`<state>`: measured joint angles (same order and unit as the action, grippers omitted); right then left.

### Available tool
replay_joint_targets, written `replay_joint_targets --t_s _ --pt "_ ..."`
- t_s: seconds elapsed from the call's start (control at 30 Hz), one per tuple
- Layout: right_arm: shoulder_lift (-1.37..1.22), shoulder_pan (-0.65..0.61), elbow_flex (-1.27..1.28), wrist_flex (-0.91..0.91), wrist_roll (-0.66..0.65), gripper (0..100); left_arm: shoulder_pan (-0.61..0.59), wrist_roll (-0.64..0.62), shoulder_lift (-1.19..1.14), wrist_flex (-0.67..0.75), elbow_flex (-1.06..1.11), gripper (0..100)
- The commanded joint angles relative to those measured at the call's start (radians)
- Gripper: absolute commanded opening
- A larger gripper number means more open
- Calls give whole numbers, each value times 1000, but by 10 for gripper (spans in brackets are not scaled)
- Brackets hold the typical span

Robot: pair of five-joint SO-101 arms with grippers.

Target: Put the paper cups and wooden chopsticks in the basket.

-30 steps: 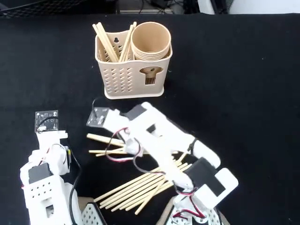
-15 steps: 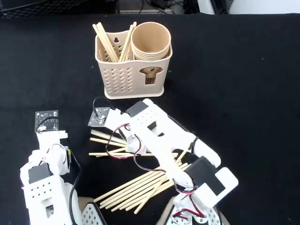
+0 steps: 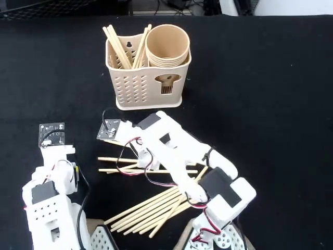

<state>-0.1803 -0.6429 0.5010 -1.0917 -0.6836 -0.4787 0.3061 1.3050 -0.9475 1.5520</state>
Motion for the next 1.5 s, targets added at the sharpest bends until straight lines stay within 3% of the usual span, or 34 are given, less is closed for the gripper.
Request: replay_joint_targets --t_s 0.0,0.17,0.8,1.03,1.27,1.47 --pt "-36 9 -30 20 -5 222 10 -5 11 14 -2 120" --pt "-35 12 -30 15 -3 12 10 -5 11 14 -2 120" --pt "302 14 -24 -193 -3 12 10 -5 11 14 -2 120" --pt "490 69 -31 -207 -2 12 10 -5 11 14 -2 120" --pt "819 100 -84 -201 117 12 12 -5 11 14 -2 120" --pt "889 94 -269 -94 296 12 13 -5 11 14 -2 120"
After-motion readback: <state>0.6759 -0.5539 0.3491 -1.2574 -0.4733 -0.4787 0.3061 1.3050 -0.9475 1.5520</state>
